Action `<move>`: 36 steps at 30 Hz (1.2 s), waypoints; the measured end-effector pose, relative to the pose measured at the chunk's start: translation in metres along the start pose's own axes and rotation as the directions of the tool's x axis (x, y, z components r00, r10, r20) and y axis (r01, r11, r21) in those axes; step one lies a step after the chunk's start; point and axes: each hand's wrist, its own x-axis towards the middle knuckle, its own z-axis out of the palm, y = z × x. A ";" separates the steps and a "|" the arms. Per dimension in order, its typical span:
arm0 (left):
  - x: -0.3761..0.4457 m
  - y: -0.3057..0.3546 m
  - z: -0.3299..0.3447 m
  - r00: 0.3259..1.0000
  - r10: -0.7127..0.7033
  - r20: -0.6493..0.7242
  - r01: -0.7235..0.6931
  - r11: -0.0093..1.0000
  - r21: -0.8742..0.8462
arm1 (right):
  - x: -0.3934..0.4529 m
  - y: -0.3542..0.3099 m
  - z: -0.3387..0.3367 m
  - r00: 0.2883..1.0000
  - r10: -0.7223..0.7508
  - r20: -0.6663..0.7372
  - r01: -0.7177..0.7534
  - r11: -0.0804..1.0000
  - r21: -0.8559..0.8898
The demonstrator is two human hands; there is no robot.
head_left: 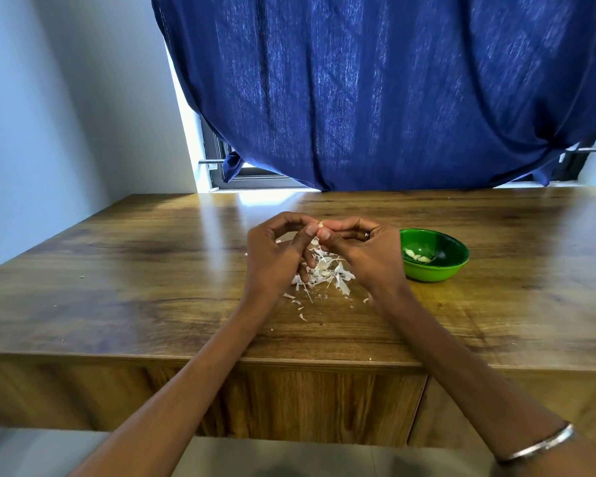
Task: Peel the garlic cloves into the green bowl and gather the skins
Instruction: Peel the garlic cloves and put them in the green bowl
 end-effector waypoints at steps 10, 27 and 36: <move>0.002 -0.003 0.000 0.999 -0.024 -0.030 0.023 1.000 -0.014 | 0.003 0.000 0.003 0.989 0.124 0.076 -0.134 0.980 0.146; -0.006 0.001 0.001 0.990 0.135 -0.040 -0.124 0.969 0.213 | 0.002 0.000 0.000 0.999 0.026 0.042 -0.029 0.997 0.072; -0.004 0.003 -0.002 0.991 0.089 -0.102 -0.076 0.989 0.127 | 0.004 0.002 0.000 0.995 0.012 0.099 -0.014 1.000 0.018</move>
